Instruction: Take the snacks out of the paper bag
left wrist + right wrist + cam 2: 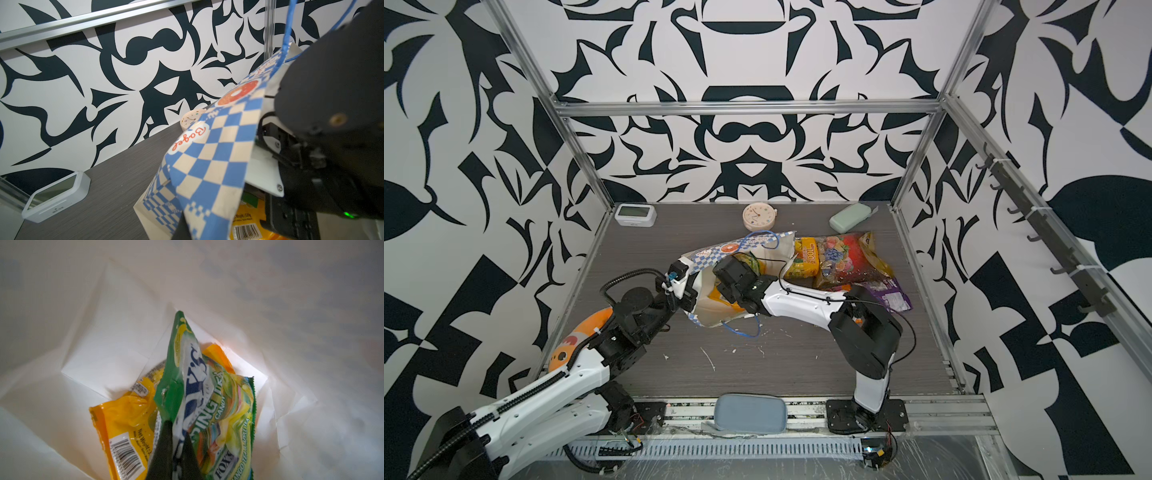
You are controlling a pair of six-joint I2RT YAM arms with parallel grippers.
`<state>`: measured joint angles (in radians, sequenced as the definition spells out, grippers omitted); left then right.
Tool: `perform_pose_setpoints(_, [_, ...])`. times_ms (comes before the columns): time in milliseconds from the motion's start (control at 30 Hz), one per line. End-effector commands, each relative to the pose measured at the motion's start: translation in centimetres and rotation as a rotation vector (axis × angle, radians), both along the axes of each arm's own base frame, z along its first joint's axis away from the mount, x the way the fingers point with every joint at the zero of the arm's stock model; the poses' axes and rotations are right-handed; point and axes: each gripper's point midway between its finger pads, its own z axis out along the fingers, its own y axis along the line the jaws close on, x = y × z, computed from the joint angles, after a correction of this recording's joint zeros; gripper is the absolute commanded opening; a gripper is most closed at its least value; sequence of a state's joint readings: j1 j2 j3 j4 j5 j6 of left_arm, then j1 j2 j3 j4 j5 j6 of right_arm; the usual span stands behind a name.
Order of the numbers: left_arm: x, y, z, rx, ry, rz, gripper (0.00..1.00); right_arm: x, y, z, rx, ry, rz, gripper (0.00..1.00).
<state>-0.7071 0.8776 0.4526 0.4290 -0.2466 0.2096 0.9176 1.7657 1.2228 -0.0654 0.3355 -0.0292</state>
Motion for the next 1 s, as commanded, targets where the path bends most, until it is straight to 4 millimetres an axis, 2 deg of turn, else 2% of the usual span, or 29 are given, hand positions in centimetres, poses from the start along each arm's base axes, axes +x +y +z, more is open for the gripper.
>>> perform_pose_setpoints(0, [0.0,-0.4,1.9,-0.034,-0.032,-0.013,0.0,0.4,1.2,6.8,0.234,-0.084,0.036,0.0])
perform_pose_setpoints(200, [0.2,-0.4,2.1,-0.034,-0.035,-0.009,0.0,0.2,0.1,8.2,0.409,-0.017,0.094,0.0])
perform_pose_setpoints(567, [1.0,-0.4,2.0,-0.02,-0.021,0.026,0.0,0.2,-0.8,8.6,0.481,0.034,0.139,0.0])
perform_pose_setpoints(800, [1.2,-0.4,1.9,-0.021,-0.021,0.033,0.0,1.6,-3.0,8.0,0.567,0.083,0.073,0.0])
perform_pose_setpoints(967, [1.4,-0.3,1.7,-0.016,-0.018,0.045,0.0,1.3,-3.2,8.4,0.598,0.097,0.099,0.0])
